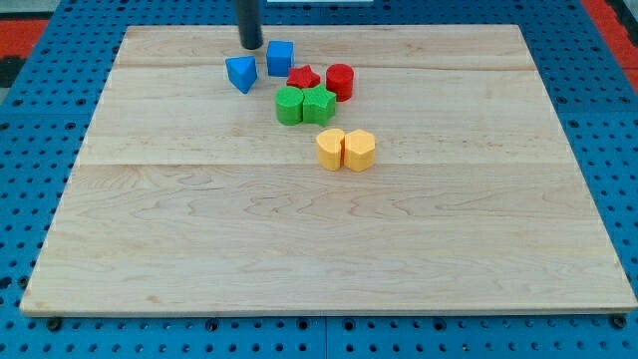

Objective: Push the cube into the red star

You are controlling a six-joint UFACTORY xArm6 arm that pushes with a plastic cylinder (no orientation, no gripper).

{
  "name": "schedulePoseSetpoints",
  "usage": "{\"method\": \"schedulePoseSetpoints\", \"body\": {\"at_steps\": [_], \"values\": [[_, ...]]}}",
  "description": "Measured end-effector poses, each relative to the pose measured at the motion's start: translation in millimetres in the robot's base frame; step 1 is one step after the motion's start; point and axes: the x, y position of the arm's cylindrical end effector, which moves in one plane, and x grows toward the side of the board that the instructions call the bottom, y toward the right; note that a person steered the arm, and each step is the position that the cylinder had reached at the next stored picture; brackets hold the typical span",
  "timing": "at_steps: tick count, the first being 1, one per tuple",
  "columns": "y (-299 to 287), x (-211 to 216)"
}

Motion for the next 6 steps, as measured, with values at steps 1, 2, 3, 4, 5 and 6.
{"method": "schedulePoseSetpoints", "body": {"at_steps": [1, 2, 3, 4, 5, 6], "values": [[36, 22], [49, 34], [29, 17], [28, -3], [103, 24], [129, 58]]}}
